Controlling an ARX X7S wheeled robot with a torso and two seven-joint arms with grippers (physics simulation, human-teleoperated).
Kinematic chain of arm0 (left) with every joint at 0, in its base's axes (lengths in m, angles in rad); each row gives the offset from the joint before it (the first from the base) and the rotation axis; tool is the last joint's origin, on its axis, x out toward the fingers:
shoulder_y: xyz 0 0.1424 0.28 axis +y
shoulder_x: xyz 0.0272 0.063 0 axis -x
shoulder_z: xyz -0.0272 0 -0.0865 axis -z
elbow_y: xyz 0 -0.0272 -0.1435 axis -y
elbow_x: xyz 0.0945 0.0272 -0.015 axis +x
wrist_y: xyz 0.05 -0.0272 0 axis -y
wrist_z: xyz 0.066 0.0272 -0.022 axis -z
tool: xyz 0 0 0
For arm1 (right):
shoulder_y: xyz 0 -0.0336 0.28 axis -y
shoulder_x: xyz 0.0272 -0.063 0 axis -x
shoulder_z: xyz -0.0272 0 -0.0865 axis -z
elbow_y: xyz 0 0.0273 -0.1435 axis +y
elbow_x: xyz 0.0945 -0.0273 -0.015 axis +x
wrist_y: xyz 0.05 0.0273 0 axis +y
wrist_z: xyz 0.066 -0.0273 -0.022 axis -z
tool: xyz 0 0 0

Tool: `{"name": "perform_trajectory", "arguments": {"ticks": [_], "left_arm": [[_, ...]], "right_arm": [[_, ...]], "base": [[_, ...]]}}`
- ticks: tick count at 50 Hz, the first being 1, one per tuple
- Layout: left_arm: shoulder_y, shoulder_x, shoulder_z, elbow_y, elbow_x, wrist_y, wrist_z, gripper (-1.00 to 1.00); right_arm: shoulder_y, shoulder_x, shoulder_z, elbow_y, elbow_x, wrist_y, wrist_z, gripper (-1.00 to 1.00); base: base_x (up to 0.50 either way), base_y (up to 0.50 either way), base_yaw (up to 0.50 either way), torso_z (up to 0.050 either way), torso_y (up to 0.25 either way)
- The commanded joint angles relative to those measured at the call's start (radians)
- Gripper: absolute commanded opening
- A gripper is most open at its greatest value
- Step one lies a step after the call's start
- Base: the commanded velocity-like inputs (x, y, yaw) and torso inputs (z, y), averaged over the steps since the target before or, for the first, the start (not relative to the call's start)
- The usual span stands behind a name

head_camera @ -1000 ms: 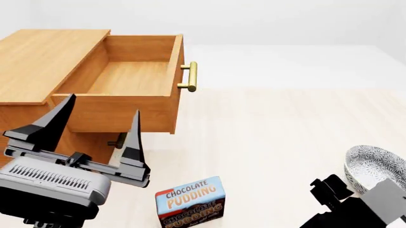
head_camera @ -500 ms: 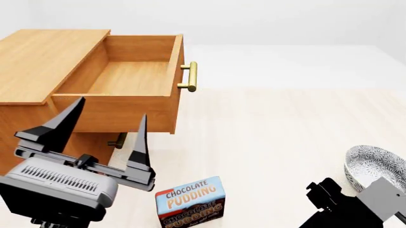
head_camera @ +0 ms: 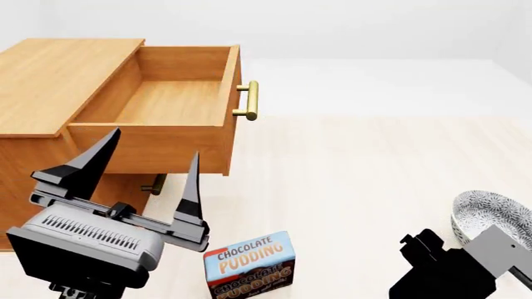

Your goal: Put the butter at the back in the top drawer of the cabinet and close it.

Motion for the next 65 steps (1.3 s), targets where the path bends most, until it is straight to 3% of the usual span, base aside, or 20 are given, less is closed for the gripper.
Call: {"name": "perform_trajectory", "arguments": {"ticks": [1, 65], "left_arm": [[0.006, 0.009, -0.003, -0.006, -0.002, -0.006, 0.002, 1.00], [0.026, 0.007, -0.020, 0.018, -0.011, -0.024, 0.020, 1.00]], "right_arm": [[0.009, 0.014, -0.001, 0.075, -0.017, -0.042, -0.041, 1.00], [-0.089, 0.023, 0.025, 0.169, 0.000, -0.127, -0.078, 1.00]], "base": [[0.00, 0.00, 0.00, 0.000, 0.000], [0.00, 0.00, 0.00, 0.000, 0.000]]}}
